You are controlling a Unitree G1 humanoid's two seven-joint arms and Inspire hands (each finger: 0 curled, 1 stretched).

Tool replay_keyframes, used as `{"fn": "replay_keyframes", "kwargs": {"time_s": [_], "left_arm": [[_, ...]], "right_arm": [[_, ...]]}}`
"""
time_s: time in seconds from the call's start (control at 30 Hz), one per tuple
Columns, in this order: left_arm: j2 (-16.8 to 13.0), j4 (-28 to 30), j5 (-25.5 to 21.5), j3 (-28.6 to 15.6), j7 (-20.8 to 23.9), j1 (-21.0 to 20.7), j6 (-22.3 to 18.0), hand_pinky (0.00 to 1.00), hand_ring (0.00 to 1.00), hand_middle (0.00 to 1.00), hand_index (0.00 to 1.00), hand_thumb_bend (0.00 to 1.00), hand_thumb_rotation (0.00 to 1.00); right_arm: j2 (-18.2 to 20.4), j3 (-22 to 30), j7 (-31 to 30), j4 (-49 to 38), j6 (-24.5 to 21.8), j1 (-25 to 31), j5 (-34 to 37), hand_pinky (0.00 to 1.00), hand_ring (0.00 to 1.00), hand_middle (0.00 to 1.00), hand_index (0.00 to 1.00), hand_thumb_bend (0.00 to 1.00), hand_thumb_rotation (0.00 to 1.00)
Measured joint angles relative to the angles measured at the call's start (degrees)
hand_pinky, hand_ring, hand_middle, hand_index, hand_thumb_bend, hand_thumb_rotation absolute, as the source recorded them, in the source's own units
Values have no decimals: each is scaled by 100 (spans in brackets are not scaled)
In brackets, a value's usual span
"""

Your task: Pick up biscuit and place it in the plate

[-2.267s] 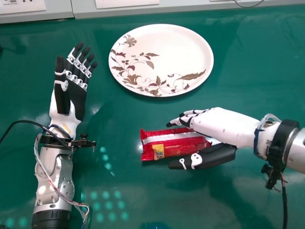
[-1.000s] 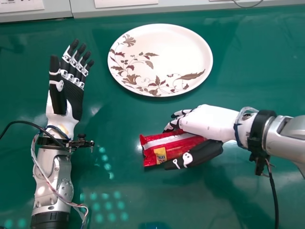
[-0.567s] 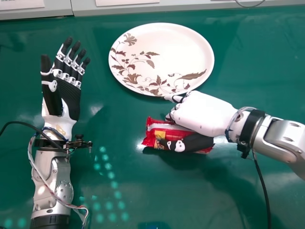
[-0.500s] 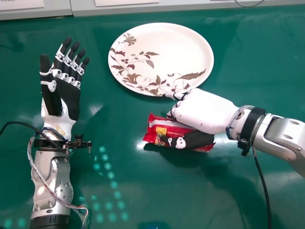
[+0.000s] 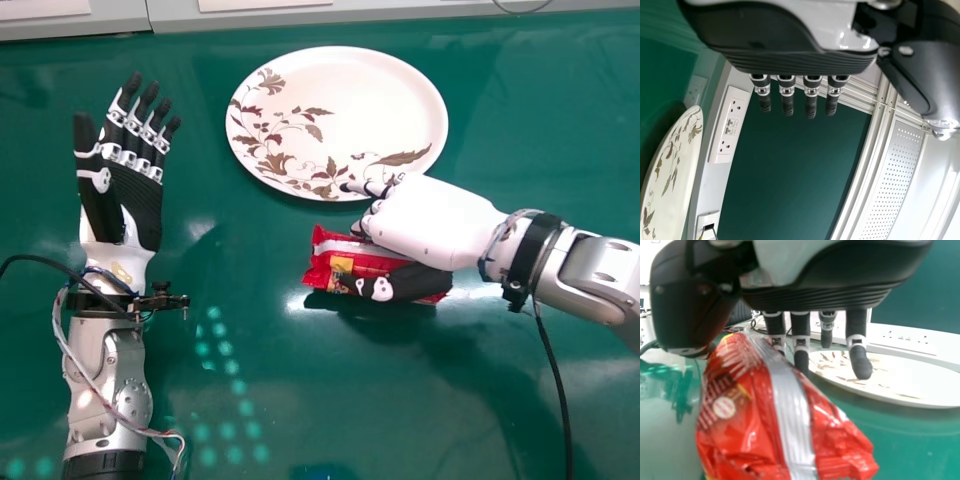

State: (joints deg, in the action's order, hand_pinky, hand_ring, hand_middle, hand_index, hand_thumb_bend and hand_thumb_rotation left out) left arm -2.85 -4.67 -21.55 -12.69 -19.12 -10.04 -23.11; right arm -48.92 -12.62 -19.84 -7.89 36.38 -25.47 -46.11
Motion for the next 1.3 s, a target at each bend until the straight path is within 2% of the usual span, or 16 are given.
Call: {"fn": "replay_keyframes", "kwargs": {"time_s": [0.23,0.63,0.77,0.97,1.17,1.3], "left_arm": [[-2,6,-78,-10,-37,3,-2,100,100,100,100,100,77],[-12,24,-99,-6,-48,20,9,100,100,100,100,100,77],[-12,44,-87,7,-48,24,15,100,100,100,100,100,77],[-11,74,6,43,-46,46,28,100,100,100,100,100,79],[-13,106,23,66,-52,67,30,100,100,100,100,100,78],[-18,143,16,91,-108,74,30,100,100,100,100,100,78]], "right_arm": [[165,177,-16,-238,-207,123,85,8,41,43,49,51,0],[299,590,-539,-1210,-879,371,892,10,42,46,49,51,0],[273,740,-623,-1370,-880,291,945,10,42,47,49,51,0],[271,862,-568,-962,-853,-373,936,9,40,46,50,51,0],[326,672,-480,121,-894,-1503,573,9,39,47,50,51,0],[399,430,-187,1031,-836,-2256,214,8,39,47,50,51,0]]}}
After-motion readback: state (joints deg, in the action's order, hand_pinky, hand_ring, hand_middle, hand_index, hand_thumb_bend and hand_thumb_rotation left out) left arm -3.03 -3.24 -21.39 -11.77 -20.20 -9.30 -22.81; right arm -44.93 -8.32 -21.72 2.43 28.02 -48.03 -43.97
